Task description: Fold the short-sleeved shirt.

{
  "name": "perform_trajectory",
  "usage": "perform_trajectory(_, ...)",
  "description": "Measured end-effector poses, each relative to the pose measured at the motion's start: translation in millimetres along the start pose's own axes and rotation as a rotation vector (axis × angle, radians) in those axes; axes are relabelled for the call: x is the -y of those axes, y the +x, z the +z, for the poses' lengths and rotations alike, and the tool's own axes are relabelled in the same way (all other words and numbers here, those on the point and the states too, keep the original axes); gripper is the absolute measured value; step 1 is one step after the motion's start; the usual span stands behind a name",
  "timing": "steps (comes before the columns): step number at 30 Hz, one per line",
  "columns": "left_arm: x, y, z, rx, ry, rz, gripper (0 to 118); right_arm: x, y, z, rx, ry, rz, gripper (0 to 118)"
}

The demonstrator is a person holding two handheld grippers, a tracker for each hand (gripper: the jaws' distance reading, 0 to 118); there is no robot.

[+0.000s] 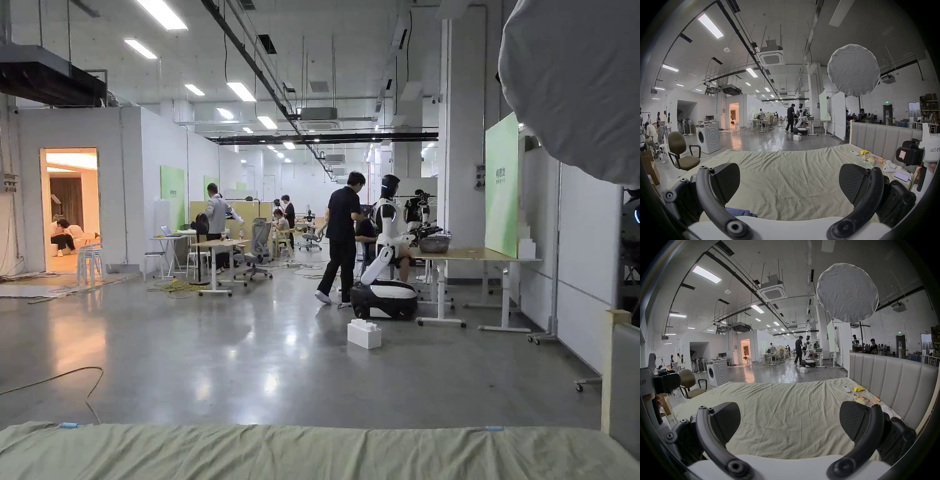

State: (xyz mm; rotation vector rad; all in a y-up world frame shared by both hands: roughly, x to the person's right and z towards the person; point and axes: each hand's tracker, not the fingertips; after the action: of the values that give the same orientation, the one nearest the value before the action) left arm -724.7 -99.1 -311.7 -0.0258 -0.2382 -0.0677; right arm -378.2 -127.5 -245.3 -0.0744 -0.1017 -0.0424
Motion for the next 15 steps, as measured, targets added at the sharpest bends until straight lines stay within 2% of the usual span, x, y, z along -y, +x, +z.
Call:
perform_trajectory(6, 0.9, -0.3, -1.4, 0.004, -0.009, 0.011, 118, 1.7, -1.1, -3.2, 0.028, -0.017, 0.009, 118)
perform_trajectory(15, 2.0, -2.8, -0.3, 0.008, -0.018, 0.023, 118, 2.4, 2.3, -7.4, -0.022, -0.038, -0.068, 118)
